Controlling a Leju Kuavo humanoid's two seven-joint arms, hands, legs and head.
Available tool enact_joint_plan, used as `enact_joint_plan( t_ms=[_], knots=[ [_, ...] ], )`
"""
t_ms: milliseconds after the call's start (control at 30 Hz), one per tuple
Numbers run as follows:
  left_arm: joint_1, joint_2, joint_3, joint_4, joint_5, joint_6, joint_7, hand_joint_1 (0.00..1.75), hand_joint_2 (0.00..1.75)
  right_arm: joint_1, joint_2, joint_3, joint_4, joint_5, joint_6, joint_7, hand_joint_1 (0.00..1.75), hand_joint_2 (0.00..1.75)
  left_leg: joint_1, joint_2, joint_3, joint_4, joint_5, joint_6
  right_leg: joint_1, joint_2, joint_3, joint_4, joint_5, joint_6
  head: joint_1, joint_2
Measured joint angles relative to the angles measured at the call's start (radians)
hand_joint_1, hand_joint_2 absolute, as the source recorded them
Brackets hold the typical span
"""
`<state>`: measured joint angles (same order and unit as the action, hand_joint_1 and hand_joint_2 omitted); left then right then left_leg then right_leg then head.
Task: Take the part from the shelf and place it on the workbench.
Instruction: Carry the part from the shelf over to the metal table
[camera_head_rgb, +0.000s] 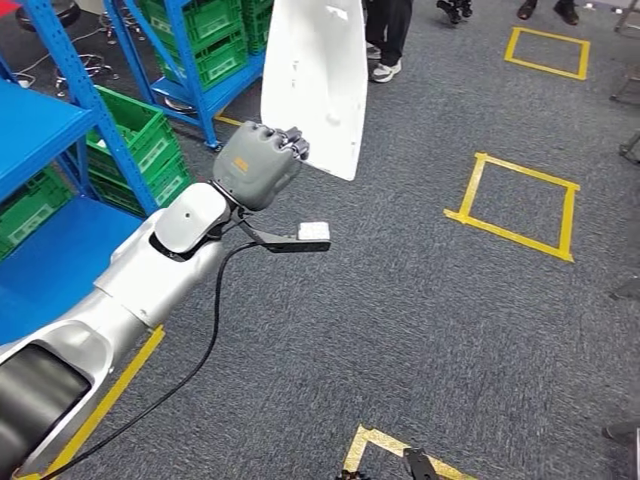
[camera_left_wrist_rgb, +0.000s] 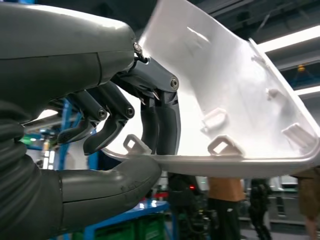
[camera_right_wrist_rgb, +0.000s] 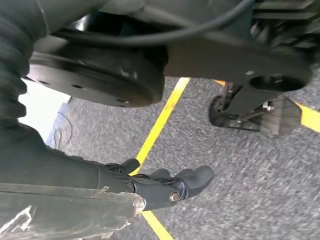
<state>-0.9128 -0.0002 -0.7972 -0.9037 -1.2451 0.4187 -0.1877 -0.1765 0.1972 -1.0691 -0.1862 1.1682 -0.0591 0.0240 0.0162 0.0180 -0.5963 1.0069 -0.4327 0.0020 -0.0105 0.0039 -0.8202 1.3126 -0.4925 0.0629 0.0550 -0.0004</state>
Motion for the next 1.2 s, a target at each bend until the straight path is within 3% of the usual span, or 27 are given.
enact_joint_plan(
  t_ms=[33,67,133,200,267,300,367,433,467,500,533,600,667,733,800,833,867,933,967,1033,1067,1100,1167,1200],
  knots=[
    [0.000,0.000,0.000,0.000,0.000,0.000,0.000,1.75,1.75,0.000,0.000,0.000,0.000,0.000,0.000,0.000,0.00,1.75,0.000,0.013,0.002,0.000,-0.002,-0.001,0.000,-0.003,0.007,-0.009,0.012,0.000,0.000,0.000],
    [0.001,0.001,-0.001,0.000,0.000,0.000,-0.001,1.75,1.75,0.001,0.000,0.000,0.000,0.000,0.000,0.000,0.00,1.75,0.000,0.026,0.005,0.000,-0.005,-0.003,0.000,-0.010,0.035,-0.057,0.039,-0.001,0.000,0.000],
    [0.000,0.001,0.000,0.000,0.000,-0.001,-0.001,1.75,1.75,0.001,0.001,0.000,0.000,0.000,0.000,0.000,0.00,1.75,-0.004,0.049,0.014,0.001,-0.013,-0.012,0.006,-0.053,0.114,-0.194,0.090,-0.004,0.001,0.000],
    [-0.001,0.003,0.000,0.000,0.000,-0.001,-0.001,1.75,1.75,-0.001,0.002,0.000,0.000,0.000,0.000,0.000,0.00,1.75,-0.013,0.070,0.019,0.001,-0.020,-0.022,0.012,-0.079,0.152,-0.265,0.104,-0.015,0.001,0.000],
    [-0.002,0.006,0.000,0.000,0.000,-0.001,-0.001,1.75,1.75,-0.002,0.004,0.000,0.000,0.000,0.000,0.000,0.00,1.75,-0.017,0.092,0.023,-0.001,-0.023,-0.028,0.013,-0.057,0.148,-0.268,0.104,-0.028,-0.001,0.000],
    [-0.002,0.006,-0.001,0.000,0.000,-0.001,-0.001,1.75,1.75,-0.001,0.005,0.000,0.000,0.000,0.000,0.000,0.00,1.75,-0.016,0.091,0.024,0.000,-0.028,-0.033,0.012,-0.043,0.147,-0.269,0.105,-0.034,-0.002,0.000],
    [-0.001,0.007,-0.001,0.000,0.000,-0.001,-0.001,1.75,1.75,0.001,0.005,0.000,0.000,0.000,-0.001,0.000,0.00,1.75,-0.011,0.056,0.008,0.039,-0.060,-0.039,0.009,-0.017,0.147,-0.273,0.108,-0.046,-0.003,0.000],
    [0.000,0.010,-0.001,0.000,0.000,-0.001,-0.001,1.75,1.75,0.001,0.005,0.000,0.000,0.000,-0.001,-0.001,0.00,1.75,-0.009,0.005,-0.052,0.156,-0.117,-0.038,0.007,0.008,0.147,-0.276,0.111,-0.054,-0.007,0.000],
    [0.003,0.013,-0.001,0.000,0.000,-0.001,-0.001,1.75,1.75,0.001,0.005,0.000,0.000,0.000,-0.001,-0.001,0.00,1.75,-0.010,-0.007,-0.090,0.223,-0.140,-0.037,0.007,0.022,0.147,-0.277,0.112,-0.056,-0.008,0.000],
    [0.007,0.015,-0.002,0.000,0.000,-0.001,-0.001,1.75,1.75,0.001,0.005,0.000,0.000,0.000,-0.001,-0.001,0.00,1.75,-0.010,-0.013,-0.120,0.270,-0.148,-0.036,0.007,0.037,0.147,-0.277,0.112,-0.057,-0.009,0.000],
    [0.012,0.017,-0.002,0.000,0.000,-0.001,-0.001,1.75,1.75,0.002,0.005,0.000,0.000,0.000,0.000,-0.001,0.00,1.75,-0.010,-0.015,-0.134,0.284,-0.137,-0.035,0.007,0.053,0.147,-0.277,0.112,-0.057,-0.009,0.000],
    [0.017,0.020,-0.002,0.000,0.000,-0.001,-0.001,1.75,1.75,0.004,0.005,0.000,0.000,0.001,0.000,-0.002,0.00,1.75,-0.009,-0.027,-0.107,0.204,-0.067,-0.030,0.005,0.084,0.148,-0.276,0.114,-0.055,-0.009,0.000],
    [0.015,0.023,-0.002,-0.001,0.000,-0.001,-0.001,1.75,1.75,0.004,0.005,0.000,0.000,0.001,0.000,-0.002,0.00,1.75,-0.005,-0.071,-0.052,0.076,-0.005,-0.027,0.005,0.111,0.144,-0.273,0.116,-0.047,-0.009,0.000],
    [0.013,0.023,-0.002,-0.003,0.000,-0.001,-0.001,1.75,1.75,0.004,0.005,0.000,0.000,0.001,-0.001,-0.002,0.00,1.75,-0.002,-0.100,-0.026,0.016,0.006,-0.026,0.003,0.132,0.137,-0.274,0.120,-0.035,-0.008,0.000],
    [0.013,0.023,-0.002,-0.005,0.000,-0.001,-0.001,1.75,1.75,0.007,0.005,0.000,0.000,0.001,-0.001,-0.003,0.00,1.75,-0.002,-0.081,-0.022,0.010,0.007,-0.020,-0.001,0.147,0.131,-0.278,0.125,-0.023,-0.009,0.000],
    [0.014,0.022,-0.003,-0.006,0.000,-0.001,-0.001,1.75,1.75,0.010,0.005,0.000,0.000,0.001,-0.001,-0.003,0.00,1.75,-0.001,-0.070,-0.021,0.008,0.009,-0.014,0.001,0.135,0.125,-0.271,0.119,-0.018,-0.006,0.000],
    [0.013,0.021,-0.003,-0.007,0.000,-0.001,-0.001,1.75,1.75,0.011,0.005,0.000,0.000,0.001,-0.002,-0.003,0.00,1.75,0.000,-0.058,-0.020,0.007,0.011,-0.008,0.004,0.109,0.111,-0.245,0.103,-0.014,-0.001,0.000],
    [0.014,0.020,-0.003,-0.010,0.000,-0.001,-0.001,1.75,1.75,0.011,0.006,0.000,0.000,0.001,-0.002,-0.003,0.00,1.75,-0.002,-0.036,-0.019,0.006,0.011,0.000,0.009,0.037,0.059,-0.130,0.043,-0.007,0.007,0.000],
    [0.015,0.022,-0.003,-0.010,0.000,-0.001,-0.001,1.75,1.75,0.010,0.006,0.000,0.000,0.001,-0.001,-0.004,0.00,1.75,-0.004,-0.023,-0.019,0.006,0.010,0.001,0.008,0.014,0.027,-0.059,0.011,-0.004,0.008,0.000],
    [0.018,0.025,-0.003,-0.010,0.000,-0.001,-0.001,1.75,1.75,0.006,0.006,0.000,0.000,0.001,-0.001,-0.005,0.00,1.75,-0.006,0.004,-0.019,0.007,0.009,0.002,0.007,-0.001,-0.003,0.014,-0.011,-0.003,0.008,0.000],
    [0.019,0.025,-0.003,-0.010,0.000,-0.001,-0.001,1.75,1.75,0.006,0.006,0.000,0.000,0.001,-0.001,-0.005,0.00,1.75,-0.007,0.018,-0.018,0.007,0.008,0.001,0.007,-0.004,0.013,-0.009,0.005,-0.004,0.008,0.000],
    [0.020,0.026,-0.004,-0.011,0.000,-0.001,-0.001,1.75,1.75,0.006,0.006,0.000,0.000,0.002,-0.001,-0.005,0.00,1.75,-0.007,0.030,-0.016,0.007,0.006,-0.001,0.007,-0.013,0.050,-0.069,0.034,-0.005,0.008,0.000],
    [0.019,0.026,-0.005,-0.013,0.000,-0.001,-0.001,1.75,1.75,0.008,0.006,0.000,0.000,0.002,-0.001,-0.004,0.00,1.75,-0.012,0.051,-0.011,0.009,0.001,-0.007,0.013,-0.054,0.132,-0.209,0.078,-0.012,0.008,0.000],
    [0.017,0.027,-0.005,-0.014,0.000,-0.002,-0.001,1.75,1.75,0.007,0.006,0.000,0.000,0.002,-0.002,-0.004,0.00,1.75,-0.015,0.059,-0.010,0.009,-0.001,-0.011,0.016,-0.066,0.155,-0.251,0.087,-0.017,0.007,0.000]
  ],
)
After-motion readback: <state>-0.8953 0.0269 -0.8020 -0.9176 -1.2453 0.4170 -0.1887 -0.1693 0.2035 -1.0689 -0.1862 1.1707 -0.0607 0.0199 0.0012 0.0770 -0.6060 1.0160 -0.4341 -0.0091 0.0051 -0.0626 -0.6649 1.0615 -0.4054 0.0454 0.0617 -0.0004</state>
